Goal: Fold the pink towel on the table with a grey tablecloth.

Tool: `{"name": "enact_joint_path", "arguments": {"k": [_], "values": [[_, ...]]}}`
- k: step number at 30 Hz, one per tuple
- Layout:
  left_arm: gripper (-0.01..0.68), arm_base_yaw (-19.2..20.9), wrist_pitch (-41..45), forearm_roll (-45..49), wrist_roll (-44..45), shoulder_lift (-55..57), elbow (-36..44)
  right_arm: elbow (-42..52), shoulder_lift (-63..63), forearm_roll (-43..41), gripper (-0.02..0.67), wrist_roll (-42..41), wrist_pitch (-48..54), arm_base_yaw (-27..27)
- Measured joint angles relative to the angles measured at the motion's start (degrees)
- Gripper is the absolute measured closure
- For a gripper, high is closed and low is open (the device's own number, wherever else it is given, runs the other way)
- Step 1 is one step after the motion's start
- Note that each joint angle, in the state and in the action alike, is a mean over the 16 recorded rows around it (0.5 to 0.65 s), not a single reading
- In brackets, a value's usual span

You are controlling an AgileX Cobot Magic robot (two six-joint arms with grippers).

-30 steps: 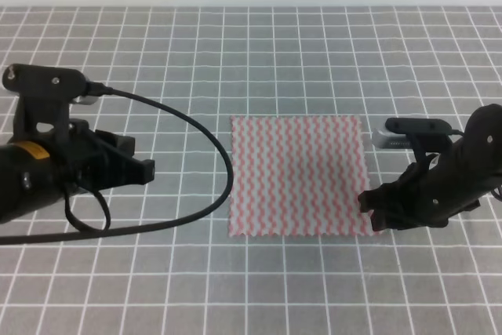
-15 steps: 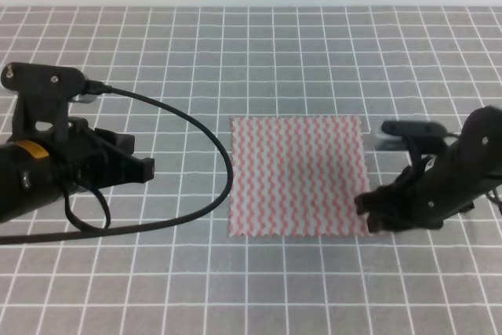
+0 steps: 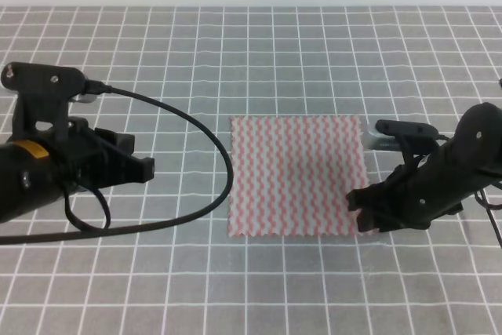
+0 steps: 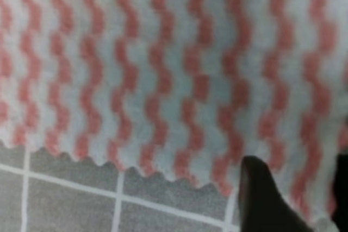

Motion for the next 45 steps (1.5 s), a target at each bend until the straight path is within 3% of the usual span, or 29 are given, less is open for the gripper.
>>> {"name": "enact_joint_path", "arguments": {"k": [14,20,26,36,45], "values": [[0.675,-0.05,-0.36,0.59,4.33,0.16,-0.49,-3.87,0.34,-0.34,0.633,-0.87,2.50,0.03],[0.675,-0.09,2.92,1.17,11.14,1.01,-3.24,-6.86,0.19,-1.27,0.659,-0.94,4.54,0.03],[0.658,-0.31,12.46,1.49,18.49,4.71,-8.80,-8.96,0.19,-1.86,0.664,-0.96,5.90,0.03],[0.525,-4.13,28.83,1.58,27.50,15.84,-18.39,-10.05,0.27,-2.10,0.664,-1.05,5.27,0.03],[0.403,-10.86,27.02,6.56,31.68,23.51,-21.13,-11.16,0.34,-2.36,0.664,-1.12,3.82,0.03]]}}
